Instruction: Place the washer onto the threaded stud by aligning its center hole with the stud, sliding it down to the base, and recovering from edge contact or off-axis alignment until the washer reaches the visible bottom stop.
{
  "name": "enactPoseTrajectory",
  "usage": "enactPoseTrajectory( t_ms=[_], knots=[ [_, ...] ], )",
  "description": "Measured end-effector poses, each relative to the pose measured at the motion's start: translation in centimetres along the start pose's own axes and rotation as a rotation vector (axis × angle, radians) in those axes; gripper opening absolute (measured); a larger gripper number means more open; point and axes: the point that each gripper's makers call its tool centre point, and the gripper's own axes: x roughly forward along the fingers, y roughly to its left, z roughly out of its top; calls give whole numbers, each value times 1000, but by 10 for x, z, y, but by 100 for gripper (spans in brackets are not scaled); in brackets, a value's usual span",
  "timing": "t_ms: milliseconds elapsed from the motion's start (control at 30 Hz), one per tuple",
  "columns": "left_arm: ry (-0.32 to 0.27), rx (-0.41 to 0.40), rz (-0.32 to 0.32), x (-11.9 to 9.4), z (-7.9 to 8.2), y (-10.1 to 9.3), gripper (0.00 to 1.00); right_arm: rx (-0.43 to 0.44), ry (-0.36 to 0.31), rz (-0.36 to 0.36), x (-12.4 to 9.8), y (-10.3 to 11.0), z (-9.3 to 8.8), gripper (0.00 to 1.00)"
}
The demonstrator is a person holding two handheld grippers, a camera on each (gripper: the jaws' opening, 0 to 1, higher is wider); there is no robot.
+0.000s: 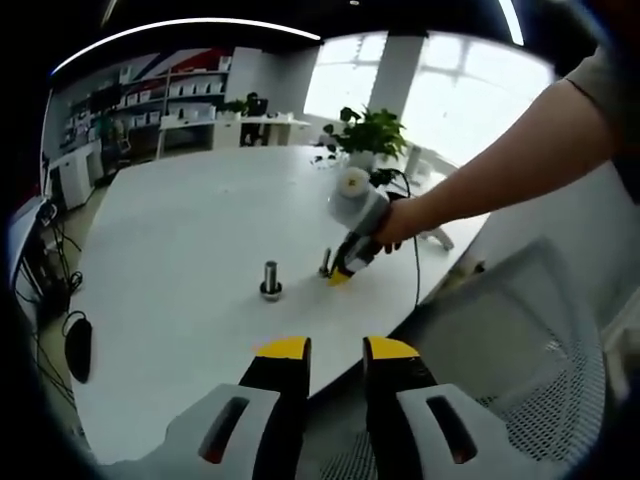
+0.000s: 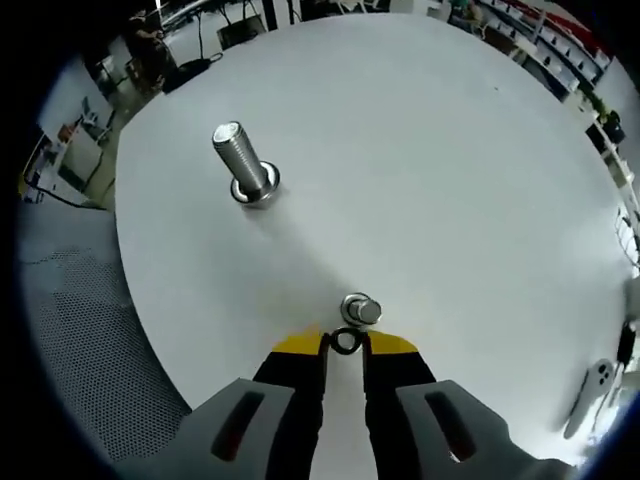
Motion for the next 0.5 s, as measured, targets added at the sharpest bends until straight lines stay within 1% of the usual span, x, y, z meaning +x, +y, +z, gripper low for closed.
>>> enactPoseTrajectory(
  t_ms=[33,67,100,133,233,300,433,500],
  knots=[
    [1,0,-1,0,0,0,18,0,4,0,0,1,0,12],
    [1,0,-2,0,0,0,18,-8,14,-6,0,1,-2,7],
    [2,0,-3,0,0,-1,18,-41,31,-14,-1,1,-6,4],
    [1,1,-4,0,0,-1,18,-50,29,-9,-1,3,-7,4],
    [1,2,-4,0,0,-1,18,-44,25,16,-3,7,-7,8],
    [-1,4,-7,0,0,-1,18,-45,26,51,-3,10,-8,12],
    [1,5,-9,0,0,-2,18,-78,27,54,-4,8,-12,15],
    [4,7,-10,0,0,-2,18,-95,18,71,-6,11,-13,18]
  ],
)
